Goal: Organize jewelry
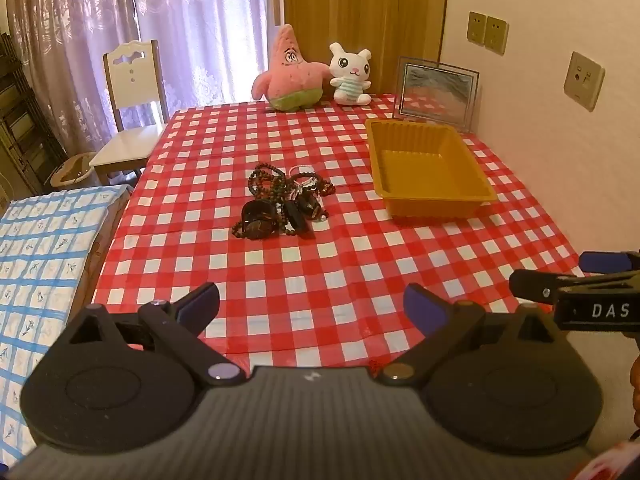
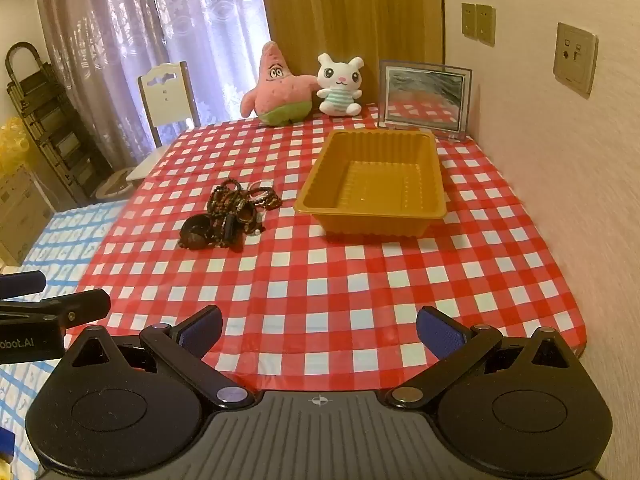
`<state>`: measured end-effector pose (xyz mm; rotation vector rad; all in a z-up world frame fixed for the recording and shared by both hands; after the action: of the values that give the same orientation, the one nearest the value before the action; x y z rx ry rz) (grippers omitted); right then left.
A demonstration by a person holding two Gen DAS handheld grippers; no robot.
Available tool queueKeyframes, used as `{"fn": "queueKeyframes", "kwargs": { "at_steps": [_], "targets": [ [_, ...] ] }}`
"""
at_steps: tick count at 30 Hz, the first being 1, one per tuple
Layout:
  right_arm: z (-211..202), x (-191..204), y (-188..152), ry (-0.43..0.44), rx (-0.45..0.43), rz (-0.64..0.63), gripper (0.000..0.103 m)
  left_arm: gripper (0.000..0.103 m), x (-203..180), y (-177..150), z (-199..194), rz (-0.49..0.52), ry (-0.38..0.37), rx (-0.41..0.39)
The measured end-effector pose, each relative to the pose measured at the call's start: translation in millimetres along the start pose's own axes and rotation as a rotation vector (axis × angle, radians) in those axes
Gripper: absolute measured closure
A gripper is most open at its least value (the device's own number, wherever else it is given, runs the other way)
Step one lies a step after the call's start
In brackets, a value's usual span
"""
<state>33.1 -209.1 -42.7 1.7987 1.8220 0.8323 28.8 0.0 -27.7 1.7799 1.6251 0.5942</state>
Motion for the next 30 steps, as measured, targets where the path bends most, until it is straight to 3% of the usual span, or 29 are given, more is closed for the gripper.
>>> {"fn": "queueKeyframes", "kwargs": {
  "at_steps": [30],
  "targets": [
    [-2.7,-1.5,3.2,-0.008,-0.01,0.002,0.0,0.006,0.3,0.0,-0.3,0.001,-0.001,-0.001]
  ]
}}
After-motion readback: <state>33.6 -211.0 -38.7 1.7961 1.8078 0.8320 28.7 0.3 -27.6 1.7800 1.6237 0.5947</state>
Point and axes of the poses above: each gripper's, at about its wrist camera, not at the fingertips, and z roughly the way its jaws point, x to its left, y to its top, the point moved 4 cm from there along z, roughly the way its jaws point, and after that the axes turned 9 degrees about -y, right-handed, at the moved point
